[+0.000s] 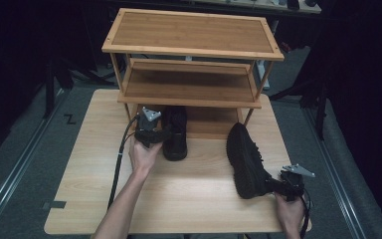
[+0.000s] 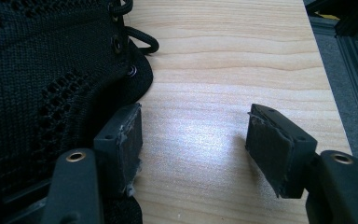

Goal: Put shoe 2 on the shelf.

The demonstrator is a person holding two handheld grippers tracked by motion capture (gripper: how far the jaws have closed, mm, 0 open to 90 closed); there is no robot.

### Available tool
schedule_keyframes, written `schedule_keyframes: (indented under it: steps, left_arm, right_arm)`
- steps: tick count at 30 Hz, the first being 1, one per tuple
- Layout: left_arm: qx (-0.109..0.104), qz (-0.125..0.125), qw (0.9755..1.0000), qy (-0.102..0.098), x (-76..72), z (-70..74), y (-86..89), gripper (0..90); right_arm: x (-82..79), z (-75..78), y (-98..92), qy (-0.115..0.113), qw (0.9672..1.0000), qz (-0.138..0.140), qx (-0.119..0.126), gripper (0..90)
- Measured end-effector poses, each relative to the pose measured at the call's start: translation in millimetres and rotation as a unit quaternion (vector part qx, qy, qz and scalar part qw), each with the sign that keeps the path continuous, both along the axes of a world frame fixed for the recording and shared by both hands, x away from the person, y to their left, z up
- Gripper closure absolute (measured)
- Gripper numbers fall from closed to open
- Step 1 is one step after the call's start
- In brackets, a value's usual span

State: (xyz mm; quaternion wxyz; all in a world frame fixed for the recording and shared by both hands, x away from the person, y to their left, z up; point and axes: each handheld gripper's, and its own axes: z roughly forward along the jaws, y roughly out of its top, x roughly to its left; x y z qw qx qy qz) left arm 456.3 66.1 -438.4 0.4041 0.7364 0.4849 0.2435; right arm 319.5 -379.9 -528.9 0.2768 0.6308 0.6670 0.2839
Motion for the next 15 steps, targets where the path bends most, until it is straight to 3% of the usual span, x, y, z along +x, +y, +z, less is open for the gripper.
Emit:
schedule_keyframes:
  steps: [9,12,15]
  left_arm:
    - [0.003,-0.019,0.9998,0.012,-36.1,-12.4,13.3,30.5]
    - [0.01,-0.03,0.9994,0.014,-47.4,-19.0,11.4,30.1]
    - [0.005,-0.044,0.9989,0.017,-57.0,-24.8,6.7,29.9]
  right_arm:
    - [0.0,0.1,-0.1,0.001,1.0,0.0,-0.001,36.2]
    - [0.0,0.1,0.0,0.001,1.0,0.0,-0.001,36.2]
    - [0.0,0.1,0.0,0.001,1.0,0.0,-0.001,36.3]
